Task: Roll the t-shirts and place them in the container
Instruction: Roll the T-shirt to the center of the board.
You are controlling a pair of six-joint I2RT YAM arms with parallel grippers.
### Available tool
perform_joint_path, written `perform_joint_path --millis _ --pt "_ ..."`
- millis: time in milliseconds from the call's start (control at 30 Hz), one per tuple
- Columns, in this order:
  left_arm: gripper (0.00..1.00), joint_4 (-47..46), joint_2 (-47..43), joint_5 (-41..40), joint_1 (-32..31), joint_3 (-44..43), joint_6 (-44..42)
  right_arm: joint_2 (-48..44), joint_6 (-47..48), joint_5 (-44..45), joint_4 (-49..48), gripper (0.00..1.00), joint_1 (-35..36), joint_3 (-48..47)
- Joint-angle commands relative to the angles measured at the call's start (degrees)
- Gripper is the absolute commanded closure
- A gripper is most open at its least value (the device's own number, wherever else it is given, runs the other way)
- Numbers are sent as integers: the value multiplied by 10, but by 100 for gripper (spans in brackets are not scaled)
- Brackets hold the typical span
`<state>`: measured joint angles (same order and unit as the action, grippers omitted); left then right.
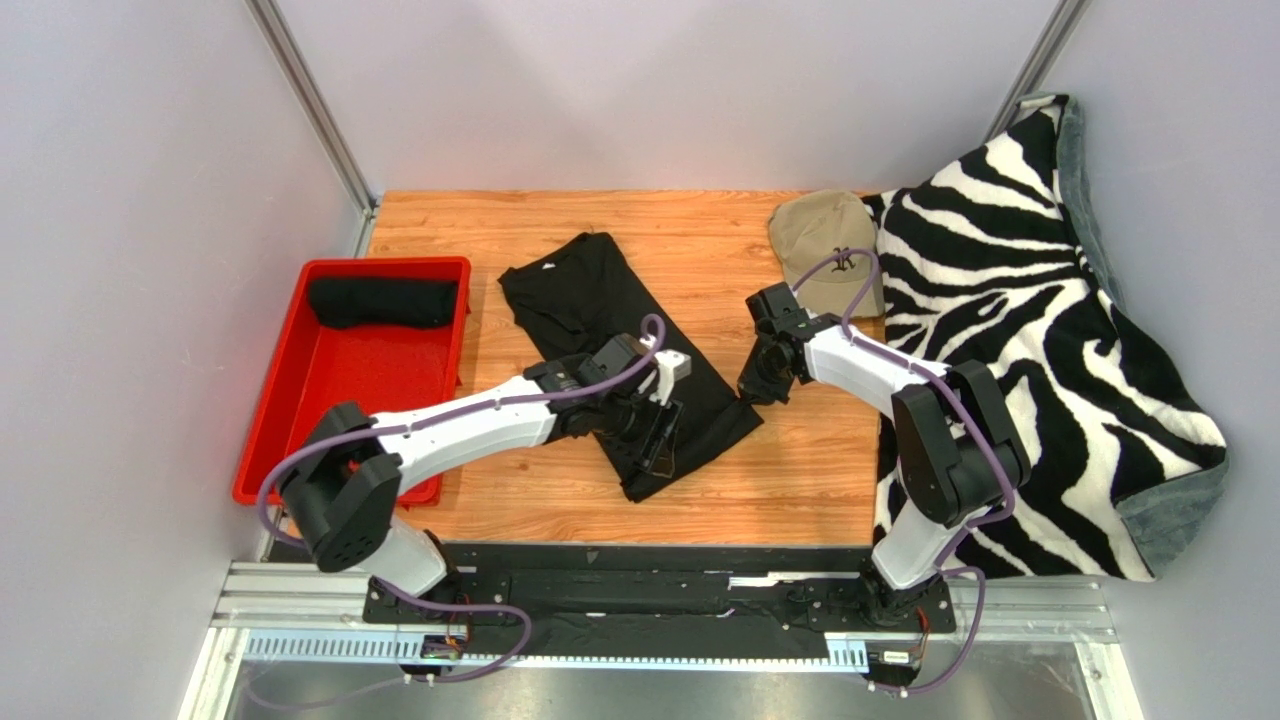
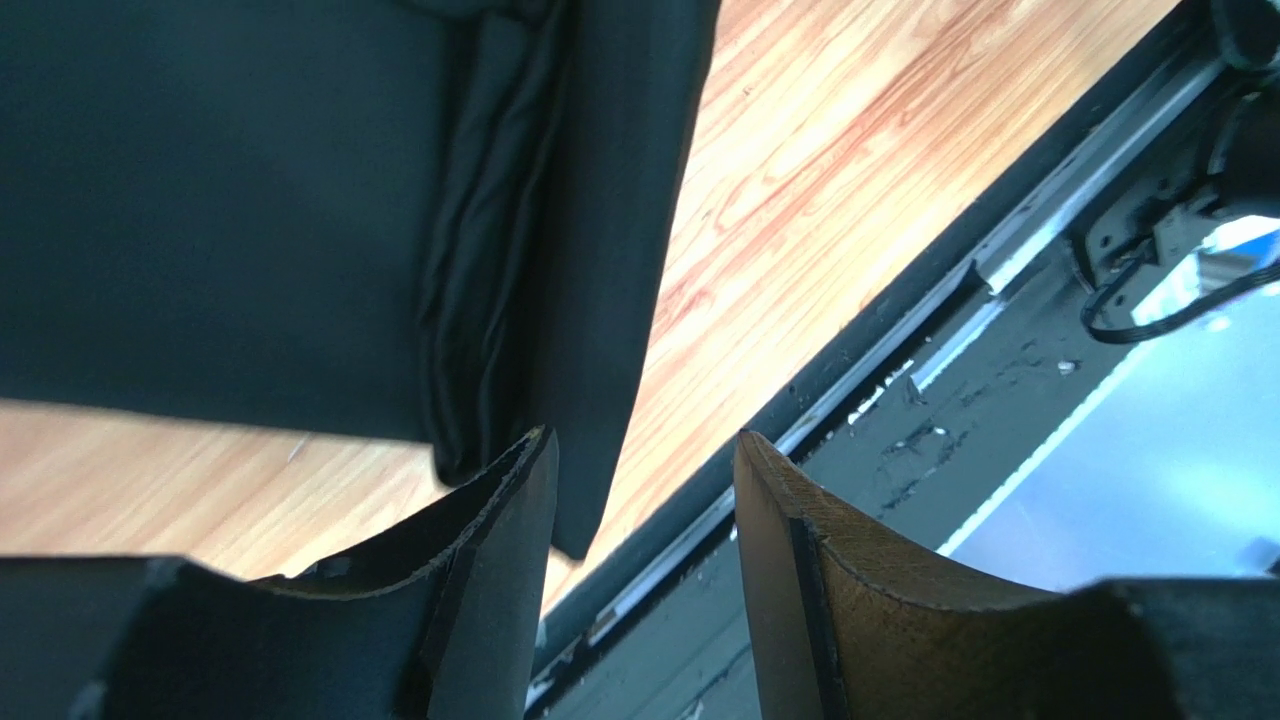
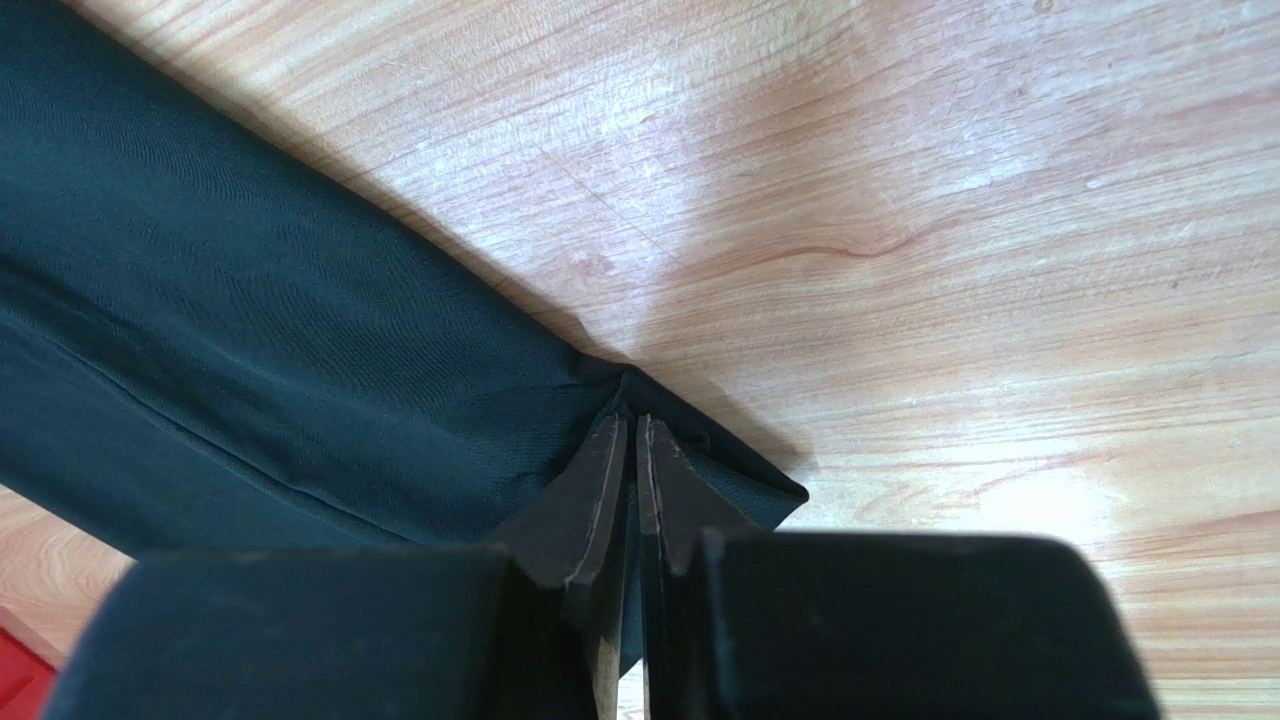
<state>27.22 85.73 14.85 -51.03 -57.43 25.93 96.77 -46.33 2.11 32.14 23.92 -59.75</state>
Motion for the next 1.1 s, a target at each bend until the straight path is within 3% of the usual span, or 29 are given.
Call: perform_joint_path --millis 0,367,567,767,1067 --pt "45 -24 40 -10 -13 -29 -23 5 -8 13 -12 92 2 -22" --pt "53 -32 76 -67 -21 -23 -19 4 -9 11 -15 92 2 -21" --pt "75 -23 82 -103 -21 -22 -12 -4 -7 10 -16 91 2 -20" --pt "95 -29 91 -99 -18 -15 -2 -28 -1 4 -31 72 3 -9" --pt "98 -59 96 -74 7 17 23 -119 14 51 -44 68 34 27"
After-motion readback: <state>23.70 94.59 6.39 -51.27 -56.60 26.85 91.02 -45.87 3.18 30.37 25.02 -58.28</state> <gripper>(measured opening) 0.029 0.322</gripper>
